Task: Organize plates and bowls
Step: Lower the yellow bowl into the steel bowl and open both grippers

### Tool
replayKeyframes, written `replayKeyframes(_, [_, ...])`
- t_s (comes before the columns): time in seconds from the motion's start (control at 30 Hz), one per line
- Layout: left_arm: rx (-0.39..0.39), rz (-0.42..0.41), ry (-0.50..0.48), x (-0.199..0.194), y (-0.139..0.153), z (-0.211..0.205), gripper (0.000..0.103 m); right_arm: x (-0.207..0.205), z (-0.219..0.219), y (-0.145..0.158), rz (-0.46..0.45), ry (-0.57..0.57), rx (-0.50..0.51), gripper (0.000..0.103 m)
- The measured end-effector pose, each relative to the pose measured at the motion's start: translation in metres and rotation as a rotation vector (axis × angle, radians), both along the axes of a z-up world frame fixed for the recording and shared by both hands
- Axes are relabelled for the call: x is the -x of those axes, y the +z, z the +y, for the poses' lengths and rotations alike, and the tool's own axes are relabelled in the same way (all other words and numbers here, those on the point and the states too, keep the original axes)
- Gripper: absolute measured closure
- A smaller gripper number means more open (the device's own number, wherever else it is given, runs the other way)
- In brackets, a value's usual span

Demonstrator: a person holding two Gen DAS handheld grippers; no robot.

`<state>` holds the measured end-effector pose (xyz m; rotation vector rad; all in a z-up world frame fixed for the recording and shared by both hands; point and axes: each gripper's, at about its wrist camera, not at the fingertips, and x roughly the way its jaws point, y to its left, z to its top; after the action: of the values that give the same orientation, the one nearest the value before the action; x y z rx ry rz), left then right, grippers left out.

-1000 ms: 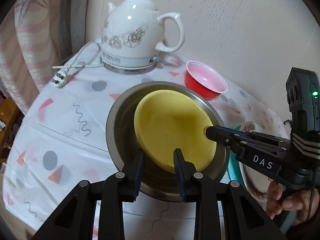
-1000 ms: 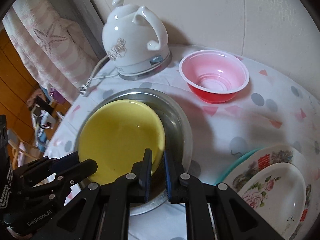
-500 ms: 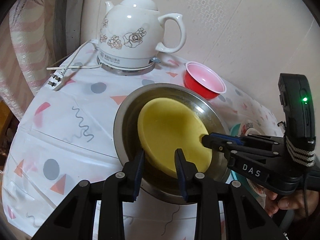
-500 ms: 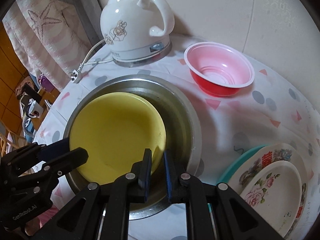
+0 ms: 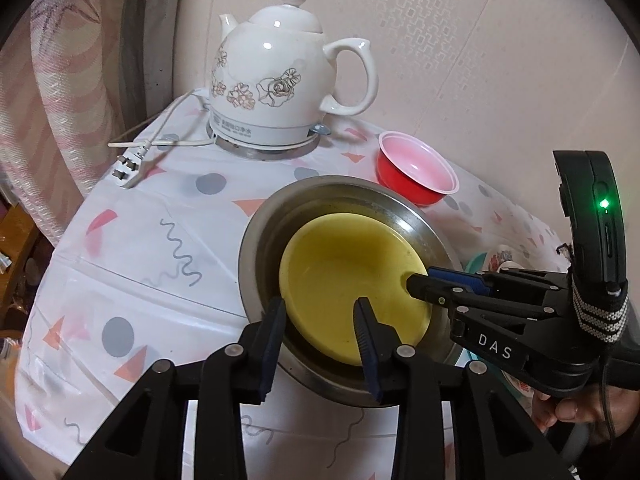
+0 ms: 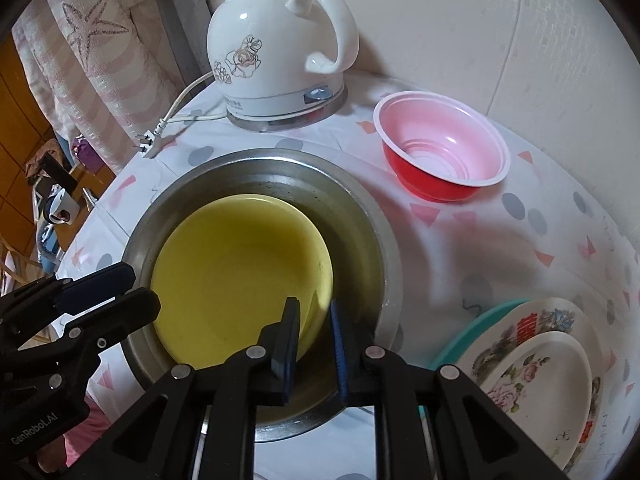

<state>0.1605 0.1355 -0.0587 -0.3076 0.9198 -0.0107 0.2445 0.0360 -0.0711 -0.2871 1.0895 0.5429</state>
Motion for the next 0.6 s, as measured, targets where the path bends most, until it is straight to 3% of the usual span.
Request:
replayKeyframes(0.1, [-0.019, 0.001, 0.018, 0.002, 0.002, 0.000, 0.067, 0.002, -0.001, 0.006, -0.016, -0.001, -0.016, 0.078])
replayKeyframes(0.4, [-0.042, -0.010, 0.076, 0.006, 0.012, -0.001, 0.066, 0.003, -0.021, 0.028, -0.045, -0.033, -0.135, 0.072])
replayKeyframes(0.6, [-0.041, -0.026, 0.076, 0.004, 0.022, -0.012, 0.060, 0.004, -0.043, 0.039, -0.064, -0.067, -0.187, 0.067])
